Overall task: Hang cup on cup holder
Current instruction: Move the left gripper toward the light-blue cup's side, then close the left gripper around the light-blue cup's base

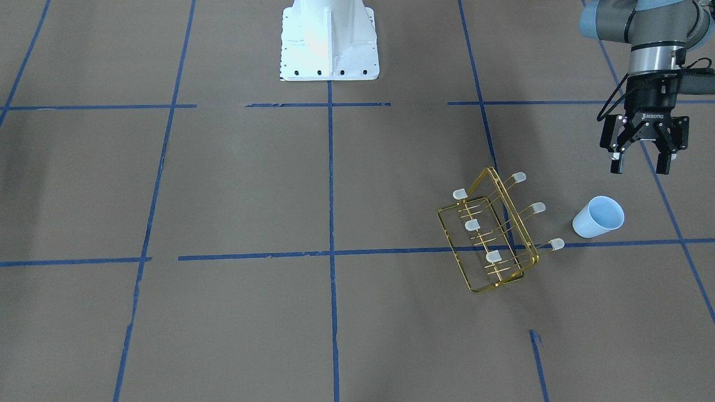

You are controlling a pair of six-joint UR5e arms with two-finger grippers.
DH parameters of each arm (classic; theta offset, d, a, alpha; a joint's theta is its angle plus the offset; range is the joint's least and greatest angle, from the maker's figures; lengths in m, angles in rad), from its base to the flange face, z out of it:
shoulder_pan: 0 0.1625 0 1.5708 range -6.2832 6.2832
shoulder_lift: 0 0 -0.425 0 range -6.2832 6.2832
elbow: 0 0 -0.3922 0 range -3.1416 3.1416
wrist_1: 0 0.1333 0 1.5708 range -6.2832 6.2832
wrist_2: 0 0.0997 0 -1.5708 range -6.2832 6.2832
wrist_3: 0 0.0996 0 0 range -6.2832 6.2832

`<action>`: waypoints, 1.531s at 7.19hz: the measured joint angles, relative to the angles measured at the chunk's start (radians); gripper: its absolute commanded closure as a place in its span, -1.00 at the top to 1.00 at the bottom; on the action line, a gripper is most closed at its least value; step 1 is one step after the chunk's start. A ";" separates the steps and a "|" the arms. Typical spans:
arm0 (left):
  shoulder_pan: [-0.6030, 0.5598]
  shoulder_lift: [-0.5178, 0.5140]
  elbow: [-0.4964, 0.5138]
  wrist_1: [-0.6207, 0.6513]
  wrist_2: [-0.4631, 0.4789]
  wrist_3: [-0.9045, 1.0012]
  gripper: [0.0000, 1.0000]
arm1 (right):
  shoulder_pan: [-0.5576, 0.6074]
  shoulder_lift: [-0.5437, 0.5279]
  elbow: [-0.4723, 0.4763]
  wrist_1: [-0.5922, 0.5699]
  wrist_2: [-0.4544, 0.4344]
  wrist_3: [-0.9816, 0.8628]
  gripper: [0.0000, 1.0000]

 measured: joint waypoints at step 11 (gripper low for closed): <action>0.283 -0.102 0.357 -0.227 0.451 -0.107 1.00 | 0.000 0.000 0.000 0.000 0.000 0.000 1.00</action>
